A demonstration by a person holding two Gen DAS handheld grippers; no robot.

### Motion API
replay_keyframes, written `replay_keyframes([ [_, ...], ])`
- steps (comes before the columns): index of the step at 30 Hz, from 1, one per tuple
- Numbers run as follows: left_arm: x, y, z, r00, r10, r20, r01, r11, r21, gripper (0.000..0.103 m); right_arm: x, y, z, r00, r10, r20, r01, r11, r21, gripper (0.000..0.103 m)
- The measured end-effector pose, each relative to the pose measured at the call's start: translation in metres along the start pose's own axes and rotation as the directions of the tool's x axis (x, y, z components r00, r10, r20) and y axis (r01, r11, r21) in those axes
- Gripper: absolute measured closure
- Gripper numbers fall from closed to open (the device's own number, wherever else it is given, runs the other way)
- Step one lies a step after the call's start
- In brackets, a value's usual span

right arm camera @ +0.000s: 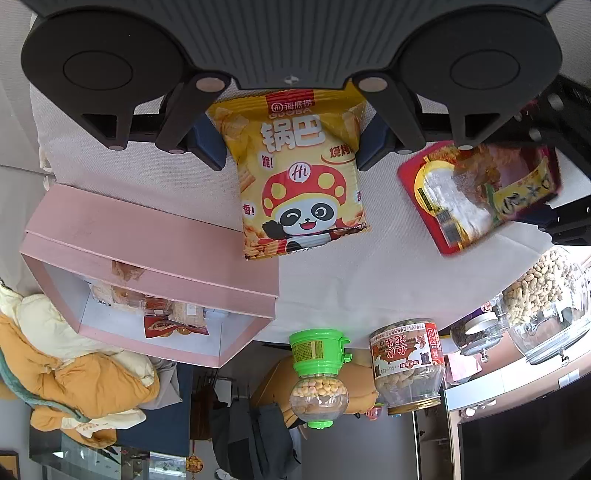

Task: Organize snacks

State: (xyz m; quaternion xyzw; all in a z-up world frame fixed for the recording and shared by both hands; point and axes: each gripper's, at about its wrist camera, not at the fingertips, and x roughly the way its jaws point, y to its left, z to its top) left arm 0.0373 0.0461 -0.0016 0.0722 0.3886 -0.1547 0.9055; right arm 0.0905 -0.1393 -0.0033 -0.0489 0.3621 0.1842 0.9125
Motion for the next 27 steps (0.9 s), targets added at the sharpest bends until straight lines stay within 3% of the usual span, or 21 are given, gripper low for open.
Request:
replay_keyframes([
  [3,-0.001,-0.005,0.001,1.0,0.025,-0.009,-0.025,0.999,-0.023,0.009,0.0,0.0,0.0,1.0,0.0,-0.001,0.0,1.0,-0.001,0.026],
  [6,-0.008,-0.007,0.001,1.0,0.012,0.001,-0.012,0.999,-0.05,0.022,0.003,-0.001,0.004,1.0,0.01,-0.011,-0.01,1.0,-0.002,0.025],
  [10,-0.017,-0.005,-0.001,0.999,-0.012,0.04,0.016,0.994,-0.107,0.042,0.012,-0.005,0.016,0.999,0.023,-0.027,-0.024,0.999,-0.035,0.026],
  [11,-0.019,-0.003,-0.002,0.999,-0.012,0.049,0.018,0.992,-0.124,0.053,0.017,-0.006,0.02,0.999,0.02,-0.036,-0.022,0.999,-0.048,0.026],
  [12,-0.021,-0.001,-0.001,0.998,-0.02,0.056,0.027,0.99,-0.14,0.058,0.022,-0.008,0.024,0.998,0.019,-0.052,-0.022,0.998,-0.054,0.026],
  [13,-0.022,0.001,-0.001,0.997,-0.036,0.062,0.045,0.987,-0.155,0.061,0.024,-0.009,0.028,0.998,0.022,-0.062,-0.025,0.998,-0.054,0.028],
  [14,-0.024,0.001,-0.002,0.996,-0.051,0.068,0.062,0.984,-0.166,0.072,0.023,-0.01,0.031,0.997,0.024,-0.074,-0.028,0.998,-0.056,0.037],
  [16,-0.027,0.0,-0.001,0.994,-0.075,0.084,0.089,0.981,-0.171,0.074,0.012,-0.01,0.036,0.997,0.012,-0.077,-0.017,0.997,-0.074,0.04],
  [18,-0.028,-0.006,0.001,0.994,-0.06,0.087,0.072,0.986,-0.149,0.075,-0.007,-0.009,0.035,0.999,-0.009,-0.041,0.005,0.995,-0.098,0.043],
  [27,-0.04,-0.026,0.012,0.99,-0.075,0.121,0.088,0.99,-0.106,0.078,-0.078,-0.028,0.019,0.998,-0.054,0.041,0.058,0.991,-0.118,0.042],
])
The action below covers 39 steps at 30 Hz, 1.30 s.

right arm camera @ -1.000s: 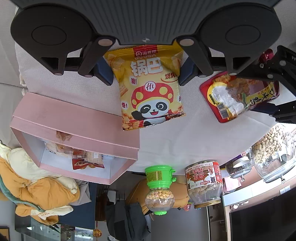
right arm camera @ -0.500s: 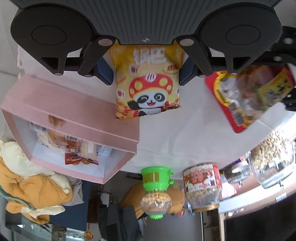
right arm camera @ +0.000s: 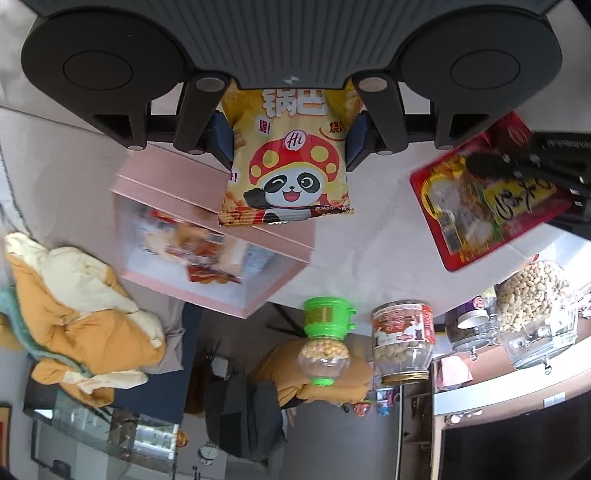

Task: Organize snacks

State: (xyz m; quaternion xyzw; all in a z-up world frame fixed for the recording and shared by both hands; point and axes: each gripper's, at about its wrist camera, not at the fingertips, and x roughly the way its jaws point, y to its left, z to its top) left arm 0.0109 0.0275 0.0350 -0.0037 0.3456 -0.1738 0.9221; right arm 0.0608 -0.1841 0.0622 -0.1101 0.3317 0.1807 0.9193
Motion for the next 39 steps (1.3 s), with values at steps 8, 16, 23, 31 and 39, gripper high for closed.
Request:
replay_keyframes([
  [8,-0.006,-0.027,0.025,0.999,-0.032,0.033,0.03,0.997,0.066,0.078,-0.008,-0.022,-0.019,0.999,-0.049,-0.002,0.049,0.997,0.056,0.042],
  [16,0.019,-0.063,0.138,0.967,-0.155,0.201,0.132,0.983,0.124,0.078,-0.017,-0.036,-0.029,0.998,-0.053,0.032,0.049,0.994,0.1,0.042],
  [23,0.108,-0.021,0.184,0.956,-0.21,0.204,0.255,0.939,-0.23,0.075,-0.008,-0.052,-0.04,0.996,-0.085,-0.009,0.085,0.984,0.157,0.042],
  [31,0.081,0.008,0.108,0.979,-0.131,0.156,0.164,0.962,-0.218,0.075,-0.03,-0.083,-0.007,0.99,-0.11,0.089,0.085,0.966,0.246,0.042],
  [39,0.066,0.012,0.074,0.979,-0.175,0.106,0.195,0.956,-0.22,0.075,0.015,-0.114,0.124,0.983,-0.051,0.178,-0.016,0.934,0.358,0.018],
])
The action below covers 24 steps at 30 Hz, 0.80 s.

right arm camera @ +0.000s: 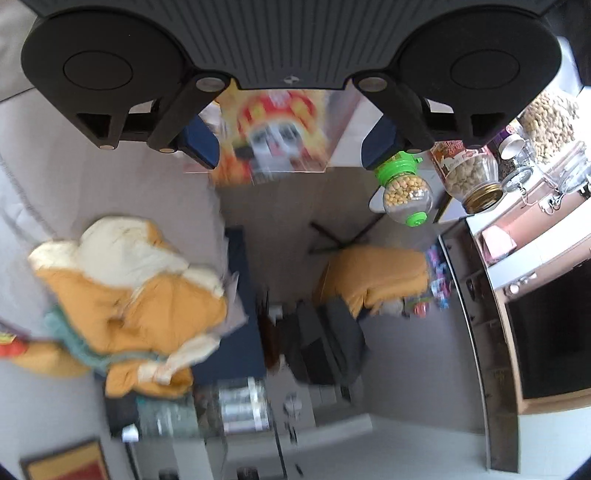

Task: Organize snacks
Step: 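Drop the red pack and the chip bag into the pink box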

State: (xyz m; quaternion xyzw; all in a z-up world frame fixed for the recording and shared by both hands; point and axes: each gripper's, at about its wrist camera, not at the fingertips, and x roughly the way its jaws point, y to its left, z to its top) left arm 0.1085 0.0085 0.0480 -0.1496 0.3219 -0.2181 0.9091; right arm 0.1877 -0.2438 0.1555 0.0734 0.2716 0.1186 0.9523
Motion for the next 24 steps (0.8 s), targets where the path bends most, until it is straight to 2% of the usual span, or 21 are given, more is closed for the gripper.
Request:
replay_keyframes([
  [3,-0.008,0.003,-0.012,0.999,0.047,-0.01,-0.047,0.998,0.049,0.075,0.029,0.005,-0.002,0.999,-0.032,-0.042,0.033,0.999,0.029,0.018],
  [6,-0.013,0.001,-0.027,0.991,0.133,-0.011,-0.131,0.987,0.096,0.075,0.034,0.009,-0.027,0.994,-0.057,-0.091,0.061,0.997,0.043,0.018],
  [9,-0.019,-0.004,-0.051,0.979,0.202,-0.018,-0.198,0.971,0.136,0.075,0.027,0.016,-0.068,0.986,-0.059,-0.153,0.064,0.998,0.028,0.018],
  [14,-0.015,-0.015,-0.08,0.97,0.243,-0.019,-0.237,0.958,0.162,0.075,0.007,0.033,-0.148,0.964,-0.132,-0.231,0.116,0.99,-0.083,0.018],
  [17,-0.008,-0.02,-0.088,0.962,0.274,0.0,-0.27,0.948,0.167,0.074,0.004,0.032,-0.181,0.946,-0.16,-0.283,0.15,0.987,-0.054,0.018],
  [18,-0.007,-0.023,-0.091,0.959,0.285,0.007,-0.281,0.943,0.18,0.074,0.003,0.031,-0.189,0.944,-0.158,-0.29,0.154,0.987,-0.037,0.019],
  [19,-0.005,-0.026,-0.092,0.955,0.296,0.013,-0.293,0.936,0.194,0.073,-0.002,0.032,-0.194,0.953,-0.179,-0.246,0.17,0.984,-0.055,0.019],
  [22,-0.001,-0.032,-0.093,0.949,0.315,0.022,-0.312,0.925,0.217,0.07,-0.004,0.041,-0.206,0.95,-0.239,-0.198,0.22,0.969,-0.116,0.019],
  [24,0.001,-0.033,-0.093,0.951,0.309,0.023,-0.307,0.927,0.215,0.066,-0.004,0.039,-0.209,0.949,-0.252,-0.192,0.239,0.967,-0.089,0.014],
])
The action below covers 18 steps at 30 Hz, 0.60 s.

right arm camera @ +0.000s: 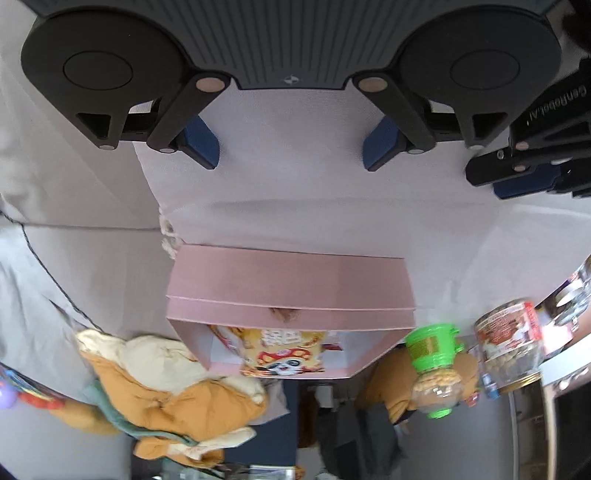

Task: Organize snacks

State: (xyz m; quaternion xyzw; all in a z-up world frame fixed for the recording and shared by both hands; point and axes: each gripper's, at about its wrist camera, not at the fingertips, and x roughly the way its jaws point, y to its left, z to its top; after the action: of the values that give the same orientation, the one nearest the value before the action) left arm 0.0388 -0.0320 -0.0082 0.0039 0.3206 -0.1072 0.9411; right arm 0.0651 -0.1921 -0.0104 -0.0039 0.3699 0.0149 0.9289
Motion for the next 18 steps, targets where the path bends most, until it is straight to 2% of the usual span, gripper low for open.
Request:
replay_keyframes([
  [3,0.004,0.003,0.002,1.0,-0.018,0.002,0.018,1.0,-0.024,0.065,0.002,-0.002,-0.001,1.0,0.009,0.017,-0.009,1.0,0.026,0.01],
  [6,0.006,0.002,0.004,1.0,-0.013,0.003,0.013,1.0,-0.026,0.065,0.001,0.004,-0.005,0.998,-0.024,0.056,0.023,0.999,0.032,0.01],
  [12,0.007,-0.009,0.004,1.0,0.031,0.0,-0.031,0.999,0.034,0.065,0.0,0.001,-0.004,0.998,-0.028,0.056,0.025,0.999,0.044,0.007],
  [18,0.007,-0.009,0.004,1.0,0.03,-0.001,-0.03,0.999,0.033,0.065,-0.001,0.002,-0.005,0.998,-0.024,0.057,0.021,0.999,0.048,0.007],
])
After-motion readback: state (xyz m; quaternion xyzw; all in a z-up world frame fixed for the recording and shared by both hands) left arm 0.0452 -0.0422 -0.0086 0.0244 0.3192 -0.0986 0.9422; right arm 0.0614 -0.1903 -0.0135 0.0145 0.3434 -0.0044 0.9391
